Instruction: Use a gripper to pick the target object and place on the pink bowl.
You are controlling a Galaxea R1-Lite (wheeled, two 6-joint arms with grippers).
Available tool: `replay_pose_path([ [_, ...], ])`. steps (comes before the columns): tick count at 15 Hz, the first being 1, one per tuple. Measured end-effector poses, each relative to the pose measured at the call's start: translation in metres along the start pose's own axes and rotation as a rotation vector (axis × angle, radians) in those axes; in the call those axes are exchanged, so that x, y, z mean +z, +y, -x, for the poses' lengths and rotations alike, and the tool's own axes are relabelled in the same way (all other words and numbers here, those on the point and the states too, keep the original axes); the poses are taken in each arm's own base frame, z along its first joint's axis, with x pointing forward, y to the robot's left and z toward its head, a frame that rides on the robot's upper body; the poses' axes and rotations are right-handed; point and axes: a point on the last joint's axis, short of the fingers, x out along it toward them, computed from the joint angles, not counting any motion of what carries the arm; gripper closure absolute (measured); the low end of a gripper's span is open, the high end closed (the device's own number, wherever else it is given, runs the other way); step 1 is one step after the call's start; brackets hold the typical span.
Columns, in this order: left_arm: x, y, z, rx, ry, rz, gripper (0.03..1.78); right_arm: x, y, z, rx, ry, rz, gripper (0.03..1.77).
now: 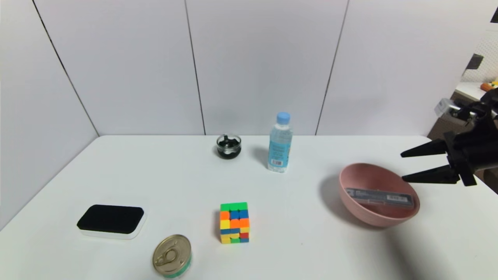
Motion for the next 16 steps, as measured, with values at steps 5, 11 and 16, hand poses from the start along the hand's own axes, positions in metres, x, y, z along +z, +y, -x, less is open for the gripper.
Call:
replay_pose_path([
  [5, 0.0, 0.0, 0.0, 0.0, 0.0, 0.0, 0.12, 0.033, 0.063, 0.036, -0.326, 0.097, -0.313, 0.22],
  [11, 0.0, 0.0, 0.0, 0.0, 0.0, 0.0, 0.12, 0.01, 0.135, 0.04, -0.572, -0.075, -0.421, 0.15],
  [16, 0.0, 0.0, 0.0, 0.0, 0.0, -0.001, 0.12, -0.051, 0.193, 0.04, -0.722, -0.228, -0.375, 0.12],
])
